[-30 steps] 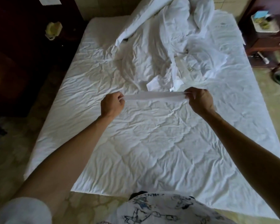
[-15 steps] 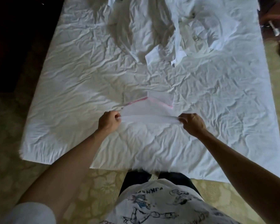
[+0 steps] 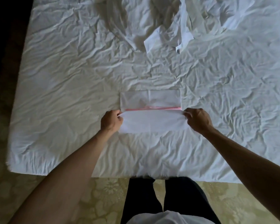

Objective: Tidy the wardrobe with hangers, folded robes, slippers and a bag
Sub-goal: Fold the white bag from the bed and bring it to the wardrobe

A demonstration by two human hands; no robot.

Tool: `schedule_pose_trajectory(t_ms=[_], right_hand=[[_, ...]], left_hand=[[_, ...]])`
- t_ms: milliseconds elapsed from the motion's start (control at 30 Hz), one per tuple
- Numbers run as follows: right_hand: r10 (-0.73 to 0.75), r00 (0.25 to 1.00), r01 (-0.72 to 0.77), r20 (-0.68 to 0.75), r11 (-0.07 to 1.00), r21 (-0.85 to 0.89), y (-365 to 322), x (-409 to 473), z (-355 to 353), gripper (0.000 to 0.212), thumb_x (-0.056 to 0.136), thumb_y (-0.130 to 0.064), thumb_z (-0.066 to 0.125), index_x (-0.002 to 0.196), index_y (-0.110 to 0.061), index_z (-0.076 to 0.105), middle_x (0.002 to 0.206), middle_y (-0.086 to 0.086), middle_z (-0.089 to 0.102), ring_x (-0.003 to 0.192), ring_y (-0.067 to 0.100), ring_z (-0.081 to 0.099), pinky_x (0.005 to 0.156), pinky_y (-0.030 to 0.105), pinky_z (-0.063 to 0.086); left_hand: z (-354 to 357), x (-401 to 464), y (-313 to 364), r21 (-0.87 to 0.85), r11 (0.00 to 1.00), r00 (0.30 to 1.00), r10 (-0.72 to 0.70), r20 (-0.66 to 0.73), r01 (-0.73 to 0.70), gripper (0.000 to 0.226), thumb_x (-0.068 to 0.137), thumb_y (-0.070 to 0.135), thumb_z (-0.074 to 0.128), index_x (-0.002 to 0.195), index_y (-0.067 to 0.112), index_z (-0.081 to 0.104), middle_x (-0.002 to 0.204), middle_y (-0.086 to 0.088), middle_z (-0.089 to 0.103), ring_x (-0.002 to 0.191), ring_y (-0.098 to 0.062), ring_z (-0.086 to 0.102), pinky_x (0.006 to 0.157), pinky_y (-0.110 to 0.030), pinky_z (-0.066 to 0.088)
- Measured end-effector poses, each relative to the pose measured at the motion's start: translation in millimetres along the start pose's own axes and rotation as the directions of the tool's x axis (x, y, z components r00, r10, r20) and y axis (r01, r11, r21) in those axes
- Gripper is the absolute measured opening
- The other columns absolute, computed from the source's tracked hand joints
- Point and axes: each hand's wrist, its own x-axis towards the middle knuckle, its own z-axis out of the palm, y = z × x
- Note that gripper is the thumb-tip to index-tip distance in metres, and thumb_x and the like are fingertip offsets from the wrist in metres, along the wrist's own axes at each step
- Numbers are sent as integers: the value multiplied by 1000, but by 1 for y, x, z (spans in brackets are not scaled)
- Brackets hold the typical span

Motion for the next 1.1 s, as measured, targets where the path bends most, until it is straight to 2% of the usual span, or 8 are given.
schedule_pose_trajectory(t_ms=[200, 267, 367, 633, 767, 833, 967, 1100], right_hand=[[-8, 998, 3, -64, 996, -84, -1, 102, 29, 19, 95, -23, 55, 103, -23, 72, 100, 15, 73, 93, 38, 69, 74, 37, 49], [4, 998, -10, -62, 995, -97, 1, 131, 48, 22, 93, -22, 55, 106, -24, 72, 102, 14, 74, 93, 38, 69, 72, 35, 48], [12, 998, -20, -67, 993, -119, 8, 170, 83, 24, 92, -20, 54, 106, -24, 73, 105, 14, 74, 93, 38, 69, 76, 37, 51], [-45, 974, 8, -224, 986, -164, 25, 200, 125, 22, 86, -19, 59, 104, -12, 69, 109, 16, 67, 100, 40, 62, 79, 43, 50], [-100, 926, 52, -363, 989, -141, -12, 165, 141, 44, 76, -22, 66, 117, -11, 60, 120, 16, 55, 108, 37, 53, 90, 44, 36], [-179, 928, 161, -327, 984, -80, -56, 135, 163, 46, 73, -26, 69, 116, -12, 62, 118, 15, 59, 104, 36, 56, 89, 42, 35], [-425, 901, 424, -86, 905, -33, -142, 76, 227, 60, 71, -46, 69, 121, -14, 60, 119, 8, 59, 105, 28, 55, 88, 40, 41], [-431, 899, 437, 75, 891, -124, -179, 63, 278, 82, 71, -55, 71, 136, -11, 47, 131, 9, 53, 114, 29, 52, 96, 42, 46]], left_hand=[[24, 103, 8, 6, 999, 997, 48, -60, -47, 19, 84, 11, 52, 68, 12, 43, 89, -21, 67, 89, -42, 61, 70, -38, 49], [37, 133, 7, -15, 1000, 998, 24, -58, -25, 10, 85, 13, 52, 76, 12, 57, 93, -18, 70, 92, -40, 63, 73, -36, 50], [64, 180, 0, -29, 1000, 998, 6, -69, -8, 24, 85, 14, 52, 101, 10, 70, 105, -18, 71, 102, -38, 64, 81, -36, 52], [103, 225, -24, -76, 997, 989, 9, -147, -21, 26, 84, 18, 61, 109, 14, 67, 108, -9, 67, 106, -32, 61, 79, -35, 48], [97, 213, -29, -191, 977, 975, -125, -185, 89, 52, 81, 34, 73, 125, 15, 53, 125, -6, 56, 115, -27, 56, 88, -38, 48], [95, 207, -33, -241, 950, 962, -235, -137, 197, 58, 80, 42, 75, 125, 13, 52, 126, -7, 59, 117, -29, 58, 92, -40, 50], [95, 204, -33, -300, 901, 936, -347, -65, 313, 57, 81, 46, 75, 123, 12, 58, 124, -10, 67, 117, -31, 62, 88, -34, 50], [99, 215, -35, -329, 890, 933, -354, -65, 314, 41, 77, 45, 75, 104, 14, 75, 107, -8, 76, 103, -26, 70, 80, -29, 54]])
